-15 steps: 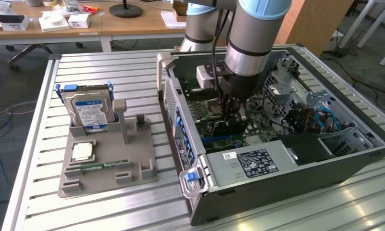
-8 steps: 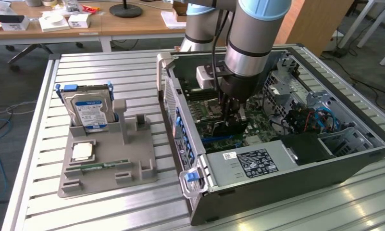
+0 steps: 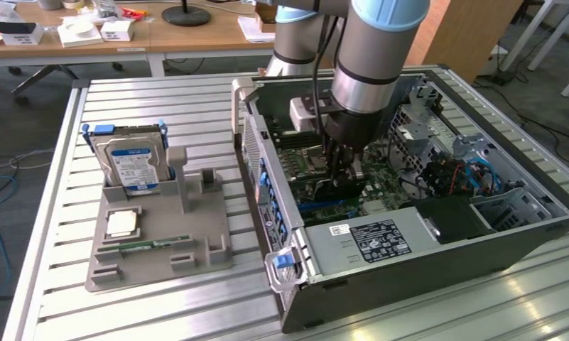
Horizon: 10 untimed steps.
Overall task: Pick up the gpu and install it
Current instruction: 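Insert the gpu into the slot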
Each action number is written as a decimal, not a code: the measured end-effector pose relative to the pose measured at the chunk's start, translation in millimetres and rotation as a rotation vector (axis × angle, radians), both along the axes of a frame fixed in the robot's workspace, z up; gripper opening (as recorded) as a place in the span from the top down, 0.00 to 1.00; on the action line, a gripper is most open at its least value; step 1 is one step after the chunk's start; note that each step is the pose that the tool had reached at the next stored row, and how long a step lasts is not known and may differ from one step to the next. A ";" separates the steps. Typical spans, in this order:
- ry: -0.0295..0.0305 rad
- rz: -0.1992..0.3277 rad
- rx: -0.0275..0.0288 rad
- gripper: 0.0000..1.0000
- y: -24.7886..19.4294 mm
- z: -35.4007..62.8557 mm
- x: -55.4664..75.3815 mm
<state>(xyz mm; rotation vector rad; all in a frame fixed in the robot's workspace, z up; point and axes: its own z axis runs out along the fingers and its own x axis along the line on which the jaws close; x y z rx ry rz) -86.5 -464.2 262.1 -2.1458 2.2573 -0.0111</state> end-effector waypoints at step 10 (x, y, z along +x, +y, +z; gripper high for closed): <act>0.0001 0.000 -0.0002 0.75 1.2 -2.2 -0.8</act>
